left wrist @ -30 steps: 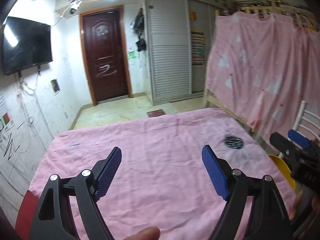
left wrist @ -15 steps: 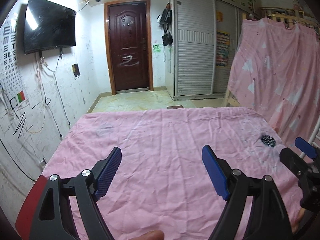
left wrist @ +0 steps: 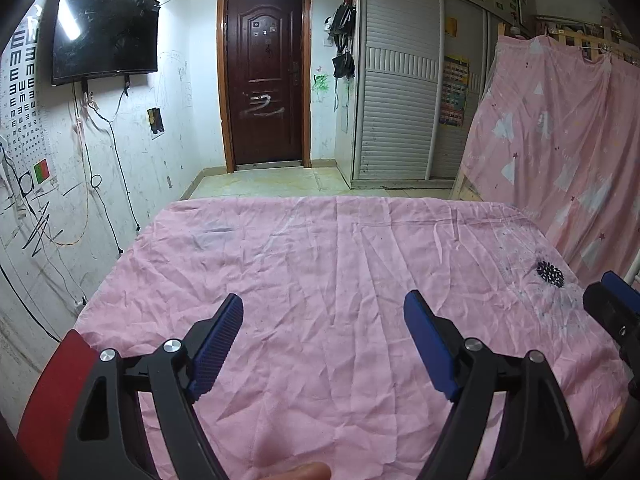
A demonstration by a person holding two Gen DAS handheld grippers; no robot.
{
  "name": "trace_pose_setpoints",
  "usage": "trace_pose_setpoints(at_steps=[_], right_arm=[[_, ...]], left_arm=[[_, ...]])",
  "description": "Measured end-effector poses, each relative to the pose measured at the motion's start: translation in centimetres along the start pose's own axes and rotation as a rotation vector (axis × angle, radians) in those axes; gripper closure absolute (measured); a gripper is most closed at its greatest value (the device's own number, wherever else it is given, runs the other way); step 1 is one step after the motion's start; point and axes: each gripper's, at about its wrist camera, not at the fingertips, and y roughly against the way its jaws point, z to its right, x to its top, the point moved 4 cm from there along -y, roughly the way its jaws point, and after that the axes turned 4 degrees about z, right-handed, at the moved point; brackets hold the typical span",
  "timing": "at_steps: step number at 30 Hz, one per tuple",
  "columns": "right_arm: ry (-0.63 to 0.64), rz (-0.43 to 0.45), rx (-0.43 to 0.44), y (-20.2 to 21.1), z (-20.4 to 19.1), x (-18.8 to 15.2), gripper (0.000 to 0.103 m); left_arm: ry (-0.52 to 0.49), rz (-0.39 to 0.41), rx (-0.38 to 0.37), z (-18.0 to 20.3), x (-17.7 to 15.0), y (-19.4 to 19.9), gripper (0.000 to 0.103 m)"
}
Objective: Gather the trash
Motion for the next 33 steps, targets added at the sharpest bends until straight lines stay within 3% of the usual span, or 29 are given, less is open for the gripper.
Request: trace_pose_setpoints(at_steps=[33], right_arm=[[0.0, 0.0, -0.004, 0.04, 0.09, -0.13, 0.006]], left_arm=[[-0.003, -0.001, 0.002, 0.11, -0.09, 0.01, 0.028]])
